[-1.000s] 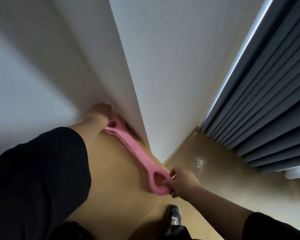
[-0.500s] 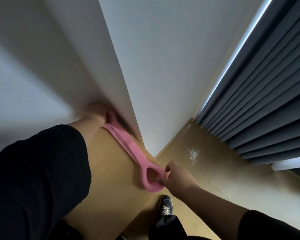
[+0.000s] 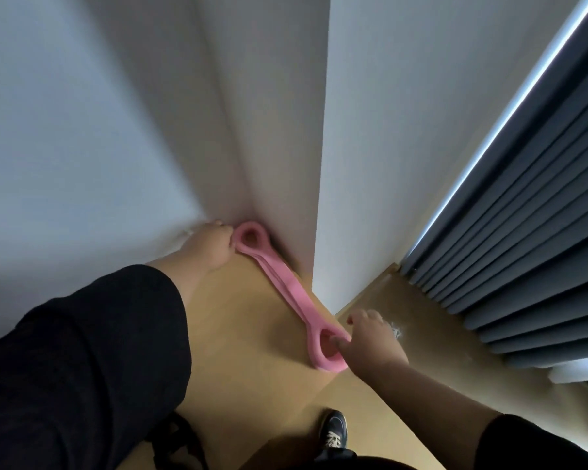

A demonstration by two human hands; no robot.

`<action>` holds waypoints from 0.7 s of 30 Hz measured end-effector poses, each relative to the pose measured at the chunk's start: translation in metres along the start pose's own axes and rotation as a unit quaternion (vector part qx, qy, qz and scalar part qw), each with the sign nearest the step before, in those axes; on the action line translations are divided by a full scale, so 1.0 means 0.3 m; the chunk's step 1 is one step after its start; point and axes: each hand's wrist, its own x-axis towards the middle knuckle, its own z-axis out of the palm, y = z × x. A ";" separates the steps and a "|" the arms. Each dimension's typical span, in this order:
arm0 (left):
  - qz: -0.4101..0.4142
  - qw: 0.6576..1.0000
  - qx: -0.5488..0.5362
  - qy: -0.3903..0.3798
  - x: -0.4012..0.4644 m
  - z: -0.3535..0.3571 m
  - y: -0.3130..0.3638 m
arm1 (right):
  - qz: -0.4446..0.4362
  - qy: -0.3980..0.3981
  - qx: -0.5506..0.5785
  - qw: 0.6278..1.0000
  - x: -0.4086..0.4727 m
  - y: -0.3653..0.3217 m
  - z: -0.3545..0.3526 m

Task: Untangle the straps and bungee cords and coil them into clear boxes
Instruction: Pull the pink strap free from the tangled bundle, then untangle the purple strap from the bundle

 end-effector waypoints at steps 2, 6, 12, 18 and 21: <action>-0.001 0.999 -0.031 -0.023 -0.068 -0.017 -0.038 | -0.023 0.009 -0.018 1.000 -0.015 -0.055 -0.004; -0.016 0.997 -0.069 -0.035 -0.232 -0.053 -0.142 | -0.071 0.006 -0.052 0.996 -0.059 -0.190 0.014; -0.061 0.991 -0.101 -0.070 -0.538 -0.084 -0.302 | -0.157 -0.036 -0.110 0.981 -0.117 -0.390 0.111; -0.089 0.989 -0.113 -0.033 -0.837 -0.086 -0.431 | -0.219 -0.094 -0.165 0.957 -0.158 -0.590 0.246; -0.112 0.985 -0.117 -0.057 -0.980 -0.058 -0.482 | -0.244 -0.113 -0.189 0.945 -0.187 -0.687 0.323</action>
